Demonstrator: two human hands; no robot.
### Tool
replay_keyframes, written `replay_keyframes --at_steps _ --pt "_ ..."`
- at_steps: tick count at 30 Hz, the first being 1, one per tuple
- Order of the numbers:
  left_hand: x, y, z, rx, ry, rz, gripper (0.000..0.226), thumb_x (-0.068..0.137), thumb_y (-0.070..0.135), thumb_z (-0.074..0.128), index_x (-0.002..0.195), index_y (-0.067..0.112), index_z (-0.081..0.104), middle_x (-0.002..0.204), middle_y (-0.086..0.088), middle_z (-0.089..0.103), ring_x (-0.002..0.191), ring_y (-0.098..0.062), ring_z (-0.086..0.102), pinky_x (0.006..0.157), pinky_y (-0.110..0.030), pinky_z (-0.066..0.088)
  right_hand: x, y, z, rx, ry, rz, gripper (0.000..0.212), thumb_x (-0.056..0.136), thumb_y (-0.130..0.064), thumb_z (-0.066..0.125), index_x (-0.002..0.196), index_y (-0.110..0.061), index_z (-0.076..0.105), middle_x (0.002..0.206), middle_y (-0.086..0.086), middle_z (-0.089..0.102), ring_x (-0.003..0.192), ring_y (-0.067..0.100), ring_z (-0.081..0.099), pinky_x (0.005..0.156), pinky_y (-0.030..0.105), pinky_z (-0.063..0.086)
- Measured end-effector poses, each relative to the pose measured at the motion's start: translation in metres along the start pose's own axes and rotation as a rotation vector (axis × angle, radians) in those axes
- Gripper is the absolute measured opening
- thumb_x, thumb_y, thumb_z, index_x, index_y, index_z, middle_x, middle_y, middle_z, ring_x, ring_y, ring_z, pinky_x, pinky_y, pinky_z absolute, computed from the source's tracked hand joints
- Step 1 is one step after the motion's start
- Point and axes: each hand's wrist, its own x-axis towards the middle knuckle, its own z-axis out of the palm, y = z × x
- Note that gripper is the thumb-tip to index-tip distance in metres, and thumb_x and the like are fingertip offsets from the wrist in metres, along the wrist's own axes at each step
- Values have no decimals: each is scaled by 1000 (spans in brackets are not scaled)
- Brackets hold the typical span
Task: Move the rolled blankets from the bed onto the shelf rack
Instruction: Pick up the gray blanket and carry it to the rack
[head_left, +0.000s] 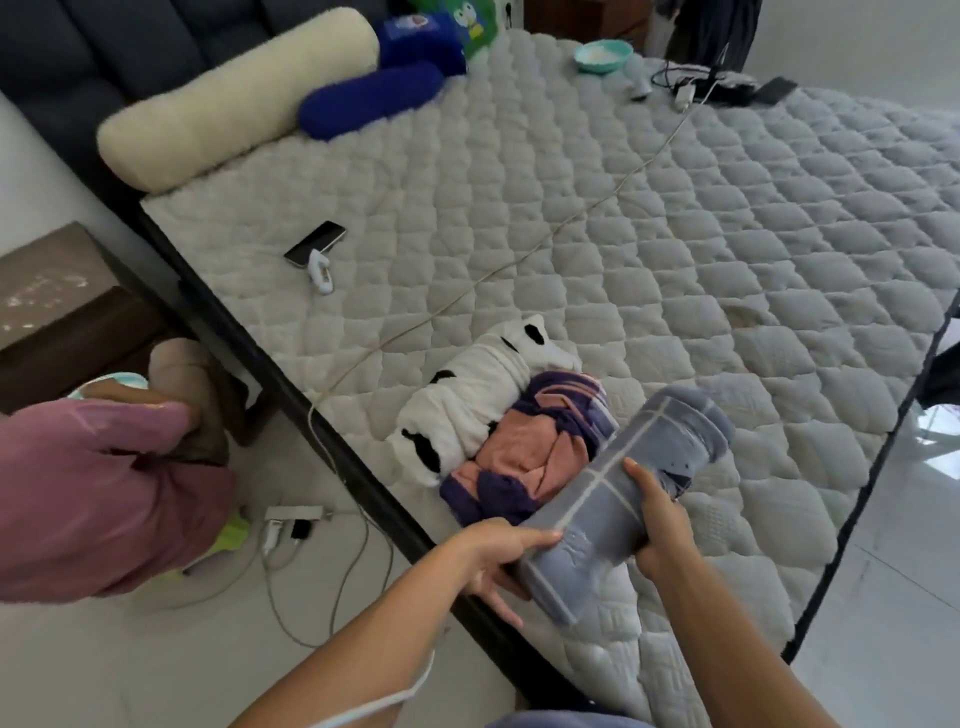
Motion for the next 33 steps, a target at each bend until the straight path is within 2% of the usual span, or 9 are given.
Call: replay_keyframes --at_steps 3,7,10,13,15,17,22,29,33 --pt "-27 -18 -18 -25 41 110 75 77 47 73 136 10 45 136 -17 51 98 -27 61 64 -48 60 -32 2 19 15 -39 -91 46 71 -32 80 107 -16 57 103 7 67 93 24 64 93 48 52" --pt "-80 -66 -49 -154 110 243 48 81 39 72 118 14 54 124 -12 58 105 -28 61 78 -52 57 -78 24 62 -34 -167 -197 91 42 -51 90 123 -24 58 115 1 70 101 21 67 91 45 54" --pt "-123 -120 -72 -247 171 304 29 85 34 70 105 18 56 108 -5 61 103 -27 61 87 -54 54 -113 53 94 -100 -239 -256 106 30 -59 91 125 -36 51 120 -6 63 110 22 62 93 51 52" --pt "-156 -192 -97 -372 265 366 40 82 29 74 113 16 53 116 -8 60 107 -30 61 85 -56 55 -181 96 131 -212 -428 -271 84 49 -48 88 122 -30 52 120 -3 65 107 22 63 98 50 50" --pt "-174 -244 -111 -447 308 405 60 80 24 76 131 15 45 126 -11 58 104 -30 61 80 -54 57 -218 129 153 -296 -535 -308 86 52 -44 86 128 -24 50 125 -1 64 110 21 63 100 46 49" --pt "-192 -299 -120 -518 350 442 68 78 18 76 136 20 40 129 -8 57 104 -28 62 77 -52 57 -254 169 173 -356 -675 -331 86 57 -41 86 132 -22 48 127 -2 63 112 19 62 101 46 49" --pt "-227 -423 -135 -701 460 478 73 77 10 76 137 27 38 124 2 60 101 -25 63 87 -54 54 -336 268 212 -567 -949 -388 78 66 -33 84 133 -21 47 127 -3 61 111 17 61 97 40 49" --pt "-261 -568 -150 -987 660 497 72 78 13 76 138 25 37 132 -7 55 107 -27 61 95 -53 51 -437 402 273 -850 -1262 -394 69 70 -23 83 129 -13 48 119 0 62 101 18 61 84 33 48" --pt "-270 -637 -170 -1110 738 428 75 77 15 77 140 21 37 137 -10 54 117 -31 58 96 -50 51 -484 487 310 -1008 -1492 -407 46 69 -17 84 105 -21 55 101 -5 65 85 6 62 73 20 51"
